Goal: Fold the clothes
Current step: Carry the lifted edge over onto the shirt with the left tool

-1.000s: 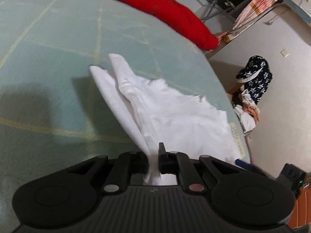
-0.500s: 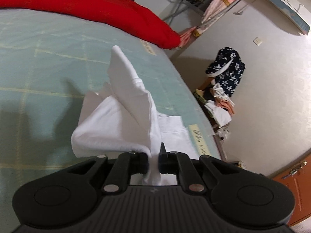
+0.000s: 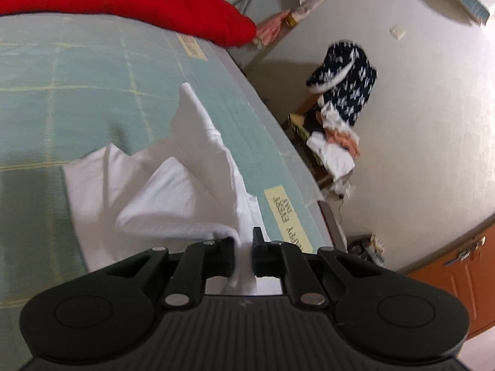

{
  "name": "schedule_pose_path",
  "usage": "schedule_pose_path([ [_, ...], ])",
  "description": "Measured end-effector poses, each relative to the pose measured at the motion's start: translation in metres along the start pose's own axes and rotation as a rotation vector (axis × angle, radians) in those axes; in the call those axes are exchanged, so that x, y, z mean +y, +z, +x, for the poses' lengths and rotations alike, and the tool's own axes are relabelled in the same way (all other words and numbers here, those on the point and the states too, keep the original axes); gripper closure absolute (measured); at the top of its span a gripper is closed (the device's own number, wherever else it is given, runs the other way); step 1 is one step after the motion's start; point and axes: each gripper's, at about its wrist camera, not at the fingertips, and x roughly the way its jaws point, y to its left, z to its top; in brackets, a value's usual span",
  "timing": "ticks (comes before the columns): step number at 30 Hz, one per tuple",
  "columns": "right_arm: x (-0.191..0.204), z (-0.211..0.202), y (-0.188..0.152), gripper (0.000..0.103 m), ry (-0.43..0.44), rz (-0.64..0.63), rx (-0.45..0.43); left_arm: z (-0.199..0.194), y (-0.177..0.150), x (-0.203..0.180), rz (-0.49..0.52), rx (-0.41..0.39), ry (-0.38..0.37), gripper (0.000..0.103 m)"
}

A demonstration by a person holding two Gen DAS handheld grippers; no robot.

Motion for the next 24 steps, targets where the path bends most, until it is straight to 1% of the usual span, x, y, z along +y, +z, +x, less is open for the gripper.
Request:
schedule_pose_path([
  [5,-0.014,-0.014,0.000,0.000,-0.053,0.017,-0.027,0.037,-0.003,-0.014,0.026,0.071,0.007,0.096],
  [10,-0.022,-0.023,0.001,0.000,-0.086,0.031,-0.040,0.071,-0.009,-0.030,0.044,0.126,0.005,0.095],
  [17,-0.028,-0.028,0.000,0.000,-0.117,0.028,-0.042,0.114,-0.014,-0.038,0.020,0.176,0.024,0.095],
  [24,-0.037,-0.027,-0.001,0.000,-0.138,0.042,-0.038,0.143,-0.017,-0.037,0.010,0.207,0.047,0.094],
])
